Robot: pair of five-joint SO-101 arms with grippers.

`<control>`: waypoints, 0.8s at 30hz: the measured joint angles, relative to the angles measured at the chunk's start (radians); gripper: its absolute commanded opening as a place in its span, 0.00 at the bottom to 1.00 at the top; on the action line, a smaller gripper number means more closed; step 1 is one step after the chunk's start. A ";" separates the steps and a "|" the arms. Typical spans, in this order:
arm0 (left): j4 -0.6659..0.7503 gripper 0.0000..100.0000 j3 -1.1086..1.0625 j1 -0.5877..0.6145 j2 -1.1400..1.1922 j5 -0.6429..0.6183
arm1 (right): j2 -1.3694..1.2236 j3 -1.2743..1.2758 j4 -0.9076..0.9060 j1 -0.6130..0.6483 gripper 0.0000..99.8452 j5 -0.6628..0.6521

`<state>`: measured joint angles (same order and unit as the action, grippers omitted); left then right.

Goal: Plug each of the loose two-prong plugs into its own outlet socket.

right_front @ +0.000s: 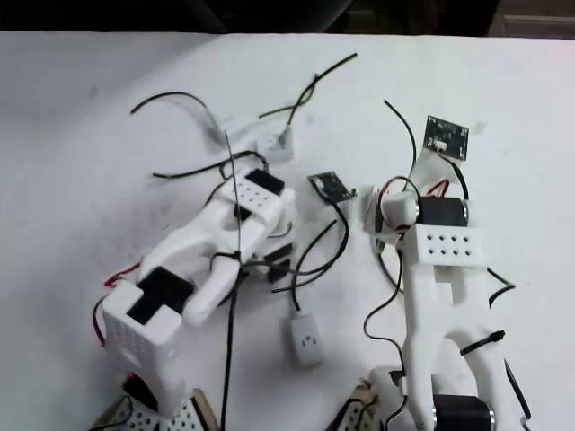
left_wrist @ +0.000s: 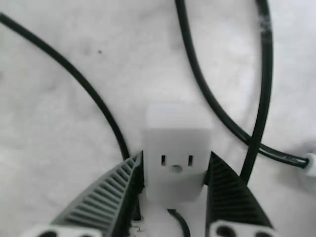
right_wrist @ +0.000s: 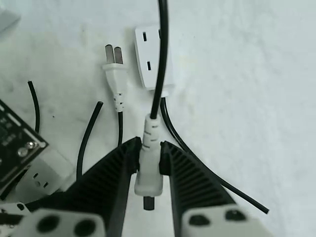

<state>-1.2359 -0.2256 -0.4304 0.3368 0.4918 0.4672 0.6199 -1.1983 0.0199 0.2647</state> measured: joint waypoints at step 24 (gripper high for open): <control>-0.252 0.02 0.005 0.064 -0.563 0.000 | 0.000 0.000 0.000 0.000 0.02 0.000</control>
<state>-1.4876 -0.2209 -0.3659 -0.2263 0.4918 0.4672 0.6199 -1.1983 0.0199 0.2647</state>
